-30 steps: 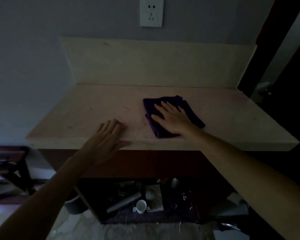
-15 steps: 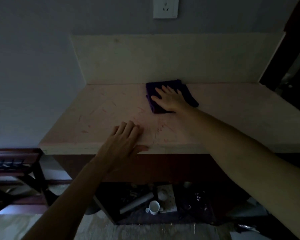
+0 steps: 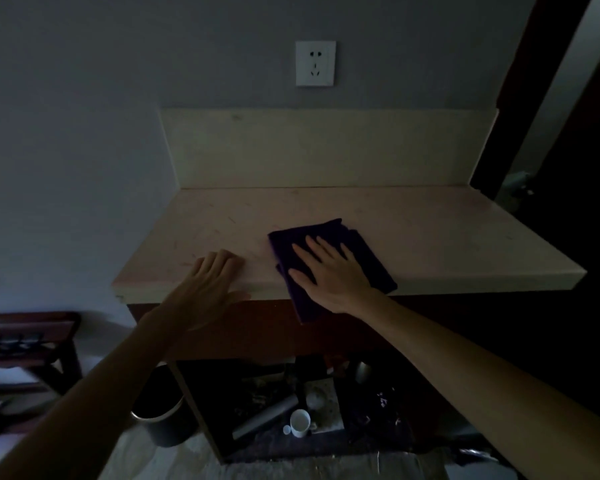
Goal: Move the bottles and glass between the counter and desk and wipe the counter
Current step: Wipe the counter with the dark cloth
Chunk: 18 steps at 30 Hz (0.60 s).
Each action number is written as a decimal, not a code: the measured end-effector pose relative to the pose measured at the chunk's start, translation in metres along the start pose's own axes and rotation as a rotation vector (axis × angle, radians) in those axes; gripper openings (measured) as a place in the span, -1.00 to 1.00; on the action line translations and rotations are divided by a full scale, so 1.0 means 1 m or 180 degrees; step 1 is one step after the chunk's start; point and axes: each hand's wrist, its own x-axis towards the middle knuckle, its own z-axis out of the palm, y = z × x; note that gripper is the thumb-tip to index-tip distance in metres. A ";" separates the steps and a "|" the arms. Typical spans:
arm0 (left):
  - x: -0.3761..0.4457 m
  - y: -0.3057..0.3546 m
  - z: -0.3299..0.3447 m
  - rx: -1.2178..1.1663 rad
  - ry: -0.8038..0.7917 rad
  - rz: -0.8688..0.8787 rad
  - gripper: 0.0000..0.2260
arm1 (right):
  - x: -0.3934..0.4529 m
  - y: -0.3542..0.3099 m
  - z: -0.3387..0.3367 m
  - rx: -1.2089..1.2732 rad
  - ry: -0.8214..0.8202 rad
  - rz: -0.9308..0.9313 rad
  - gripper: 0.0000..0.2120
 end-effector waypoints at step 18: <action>0.005 -0.035 0.012 0.0298 0.0122 0.0200 -0.36 | 0.251 -0.007 0.007 0.0180 -0.0415 0.0364 -0.33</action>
